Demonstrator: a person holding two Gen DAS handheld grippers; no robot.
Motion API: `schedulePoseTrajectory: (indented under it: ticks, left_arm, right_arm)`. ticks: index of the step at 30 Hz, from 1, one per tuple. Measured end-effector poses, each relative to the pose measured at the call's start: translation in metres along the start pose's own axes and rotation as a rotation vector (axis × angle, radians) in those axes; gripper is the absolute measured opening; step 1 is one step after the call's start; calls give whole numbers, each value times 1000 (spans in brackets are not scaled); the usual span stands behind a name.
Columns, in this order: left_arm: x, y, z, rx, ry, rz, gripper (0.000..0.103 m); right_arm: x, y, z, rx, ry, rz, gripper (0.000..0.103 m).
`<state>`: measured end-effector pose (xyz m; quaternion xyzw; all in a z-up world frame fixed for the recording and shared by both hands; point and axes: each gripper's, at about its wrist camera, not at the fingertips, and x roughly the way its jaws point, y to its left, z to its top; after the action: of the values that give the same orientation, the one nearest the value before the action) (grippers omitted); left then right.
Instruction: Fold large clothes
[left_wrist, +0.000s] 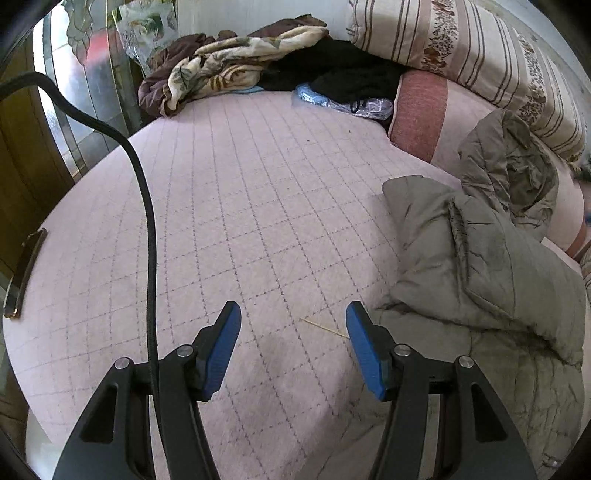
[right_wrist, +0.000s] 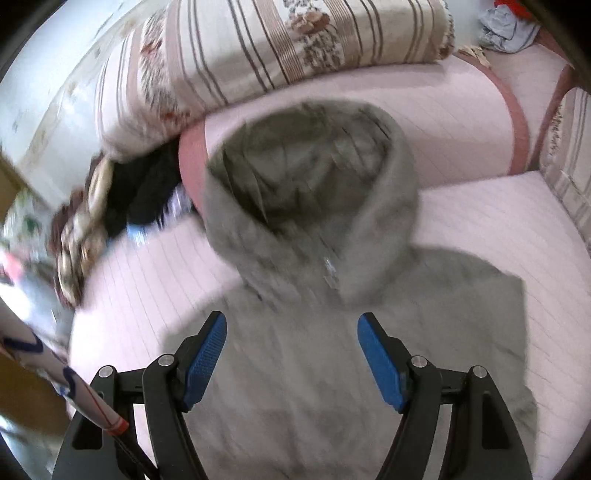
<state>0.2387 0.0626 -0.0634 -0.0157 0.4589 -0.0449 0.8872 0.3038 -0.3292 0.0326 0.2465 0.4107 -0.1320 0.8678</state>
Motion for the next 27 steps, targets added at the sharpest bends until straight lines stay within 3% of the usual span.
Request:
schedulePoseTrajectory:
  ticks: [8, 16, 17, 20, 27]
  left_arm:
    - [33, -2, 9, -21, 86, -55, 58]
    - [56, 1, 8, -34, 143, -63, 58]
    - [59, 0, 7, -34, 158, -70, 58]
    - [63, -4, 5, -26, 174, -79, 58]
    - [59, -12, 4, -8, 167, -80, 58]
  right_arm:
    - [62, 59, 88, 74, -60, 18, 86]
    - [133, 65, 117, 135, -31, -7, 86]
    - [138, 64, 119, 129, -30, -23, 80]
    - [148, 64, 120, 84, 11, -25, 8]
    - [78, 68, 86, -83, -54, -64, 7]
